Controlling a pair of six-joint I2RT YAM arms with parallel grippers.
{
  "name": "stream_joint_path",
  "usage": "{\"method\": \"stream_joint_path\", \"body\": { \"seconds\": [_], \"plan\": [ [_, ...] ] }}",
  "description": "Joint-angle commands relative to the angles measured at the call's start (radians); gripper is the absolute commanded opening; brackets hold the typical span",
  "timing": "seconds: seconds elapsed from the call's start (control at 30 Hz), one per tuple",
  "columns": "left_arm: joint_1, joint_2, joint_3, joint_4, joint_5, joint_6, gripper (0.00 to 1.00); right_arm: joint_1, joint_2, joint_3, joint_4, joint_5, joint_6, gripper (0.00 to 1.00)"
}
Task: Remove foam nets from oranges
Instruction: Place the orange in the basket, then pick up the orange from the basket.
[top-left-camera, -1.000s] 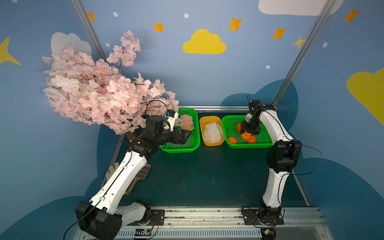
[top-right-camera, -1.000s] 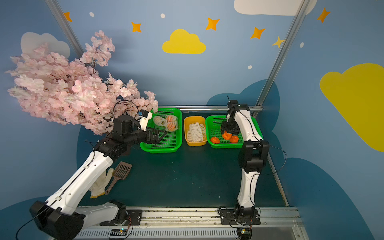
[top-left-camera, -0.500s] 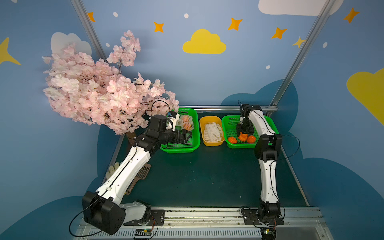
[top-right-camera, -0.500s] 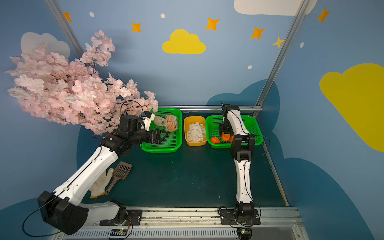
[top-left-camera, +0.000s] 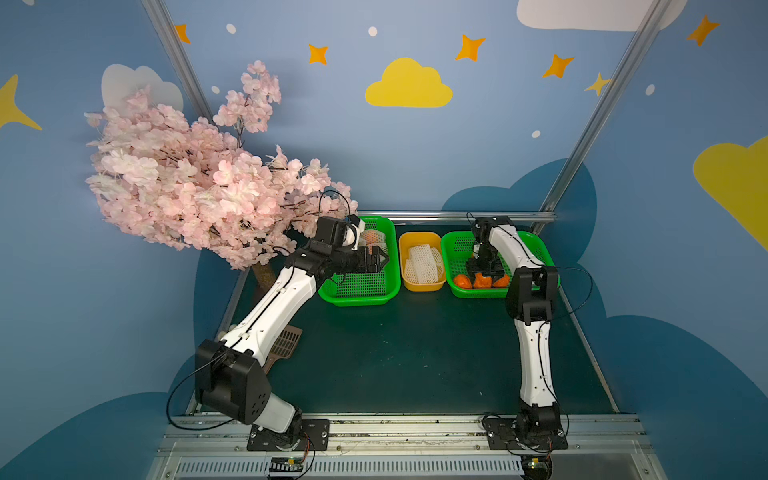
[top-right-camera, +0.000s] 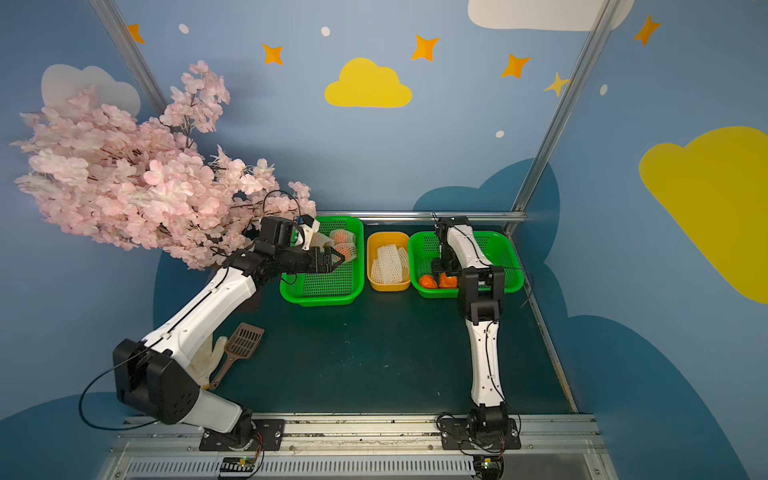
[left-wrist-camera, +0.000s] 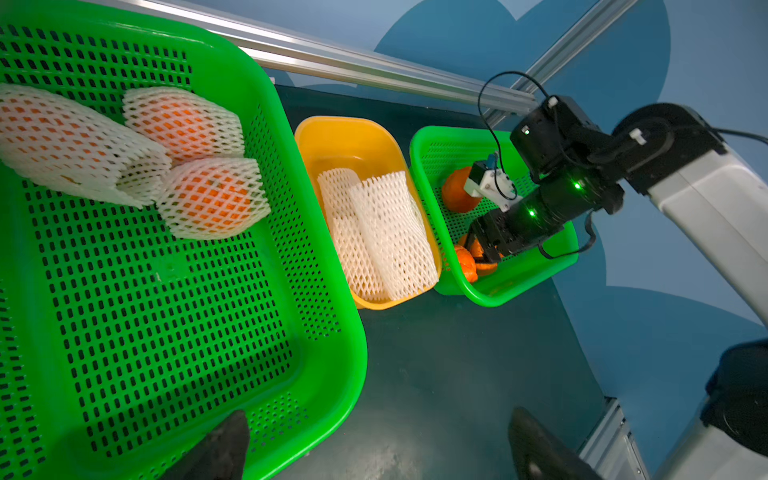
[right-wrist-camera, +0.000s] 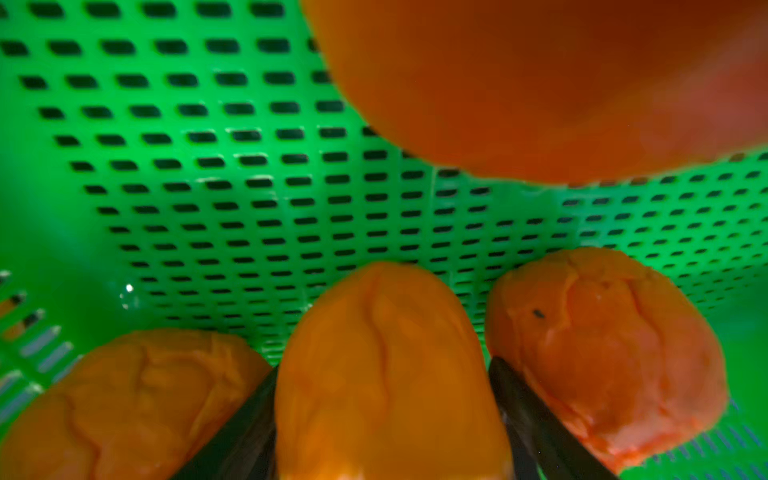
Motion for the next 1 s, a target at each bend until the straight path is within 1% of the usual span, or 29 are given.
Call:
{"method": "stream_joint_path", "body": {
  "seconds": [0.0,0.13,0.17,0.23,0.33,0.5,0.53,0.7,0.77,0.97],
  "plan": [
    [0.012,0.083,0.074,-0.091,-0.007,-0.050,0.96,0.007,-0.130,-0.027,-0.006,-0.101,0.003,0.78],
    [0.030,0.202,0.189,-0.174,-0.064,-0.093,0.96,0.010,-0.219,-0.079,0.014,-0.183,0.006,0.80],
    [0.035,0.229,0.213,-0.185,-0.066,-0.104,0.96,0.012,-0.244,-0.097,0.023,-0.202,0.009,0.80],
    [0.045,0.278,0.248,-0.199,-0.107,-0.116,0.96,0.018,-0.293,-0.133,0.040,-0.238,0.008,0.80],
    [0.056,0.354,0.303,-0.212,-0.121,-0.126,0.95,0.035,-0.361,-0.177,0.057,-0.287,-0.008,0.81],
    [0.072,0.458,0.359,-0.174,-0.079,-0.178,0.94,0.084,-0.476,-0.250,0.084,-0.319,-0.029,0.81],
    [0.074,0.479,0.369,-0.162,-0.047,-0.188,0.94,0.096,-0.500,-0.268,0.091,-0.321,-0.030,0.82],
    [0.090,0.570,0.420,-0.111,-0.015,-0.230,0.94,0.163,-0.604,-0.359,0.112,-0.353,-0.026,0.82],
    [0.092,0.598,0.442,-0.088,-0.013,-0.241,0.94,0.191,-0.642,-0.392,0.116,-0.358,-0.023,0.82],
    [0.102,0.690,0.499,-0.050,-0.030,-0.271,0.94,0.229,-0.746,-0.468,0.140,-0.424,-0.013,0.82]
  ]
}}
